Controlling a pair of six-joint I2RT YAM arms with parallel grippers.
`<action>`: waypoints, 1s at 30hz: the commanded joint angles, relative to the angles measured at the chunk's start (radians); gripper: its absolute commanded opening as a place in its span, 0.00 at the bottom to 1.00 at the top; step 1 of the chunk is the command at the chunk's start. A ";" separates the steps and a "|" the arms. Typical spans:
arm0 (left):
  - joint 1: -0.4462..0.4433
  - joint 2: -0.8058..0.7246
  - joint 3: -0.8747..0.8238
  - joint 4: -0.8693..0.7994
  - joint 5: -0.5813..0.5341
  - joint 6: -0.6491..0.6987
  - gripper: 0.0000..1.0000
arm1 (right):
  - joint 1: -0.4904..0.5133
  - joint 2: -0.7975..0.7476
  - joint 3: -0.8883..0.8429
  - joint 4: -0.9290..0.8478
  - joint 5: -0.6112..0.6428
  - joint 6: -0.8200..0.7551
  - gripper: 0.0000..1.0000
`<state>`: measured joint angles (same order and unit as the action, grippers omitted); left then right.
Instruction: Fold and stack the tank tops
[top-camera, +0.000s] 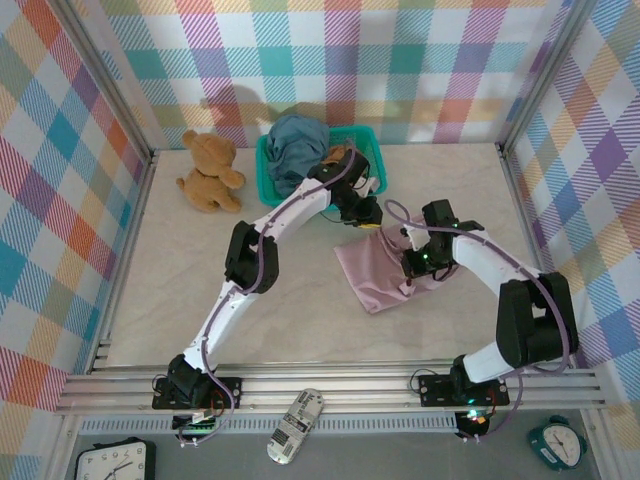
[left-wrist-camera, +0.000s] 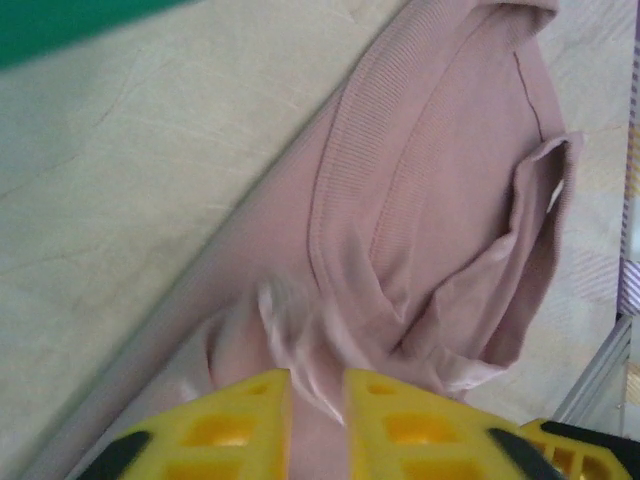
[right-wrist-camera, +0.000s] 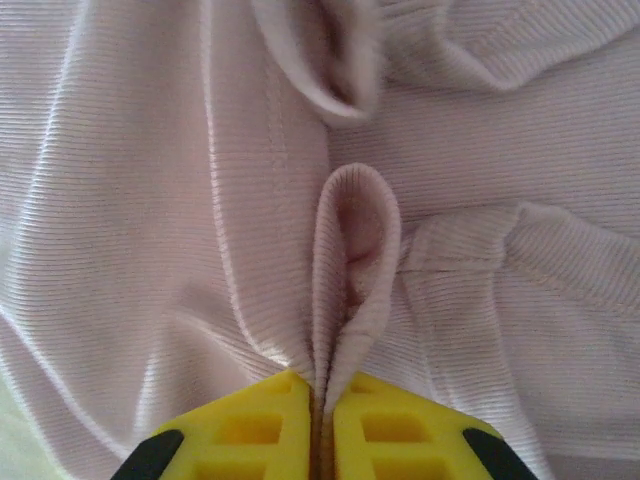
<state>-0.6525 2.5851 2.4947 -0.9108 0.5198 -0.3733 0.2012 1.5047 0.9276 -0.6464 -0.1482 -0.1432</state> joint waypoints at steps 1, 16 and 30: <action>-0.006 -0.009 0.042 0.044 0.022 0.020 0.38 | -0.039 0.031 0.027 -0.001 0.036 -0.043 0.19; 0.021 -0.198 -0.154 -0.198 -0.212 0.244 0.53 | -0.028 -0.045 0.074 -0.006 0.051 -0.017 0.43; 0.086 -0.303 -0.570 -0.039 -0.107 0.176 0.49 | 0.509 -0.154 -0.133 0.215 0.091 -0.112 0.54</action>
<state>-0.5732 2.2810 1.9453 -0.9905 0.3687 -0.1768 0.6373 1.3102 0.8017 -0.4904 -0.0872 -0.2043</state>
